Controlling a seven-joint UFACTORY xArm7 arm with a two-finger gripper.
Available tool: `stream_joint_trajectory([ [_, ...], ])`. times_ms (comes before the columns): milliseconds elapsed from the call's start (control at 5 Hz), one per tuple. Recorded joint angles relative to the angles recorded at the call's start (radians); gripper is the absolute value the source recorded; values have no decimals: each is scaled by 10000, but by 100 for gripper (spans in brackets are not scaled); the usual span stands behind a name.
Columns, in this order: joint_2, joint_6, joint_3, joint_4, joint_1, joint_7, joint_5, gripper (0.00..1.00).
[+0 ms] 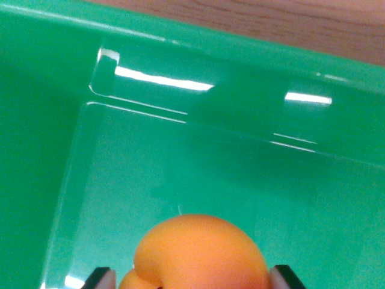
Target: Pick fruit
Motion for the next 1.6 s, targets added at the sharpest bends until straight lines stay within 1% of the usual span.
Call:
stream_joint_trajectory([
  [200, -155, 462, -2, 307, -1, 9, -5, 100],
  [400, -155, 462, -2, 307, -1, 9, -5, 100],
  [600, -312, 933, -3, 621, -2, 19, -10, 100],
  [800, -312, 933, -3, 621, -2, 19, -10, 100],
  [1000, -473, 1413, -5, 940, -3, 29, -16, 100],
  [1200, -473, 1413, -5, 940, -3, 29, -16, 100],
  [1400, -624, 1864, -7, 1240, -4, 38, -21, 100],
  [1600, -624, 1864, -7, 1240, -4, 38, -21, 100],
])
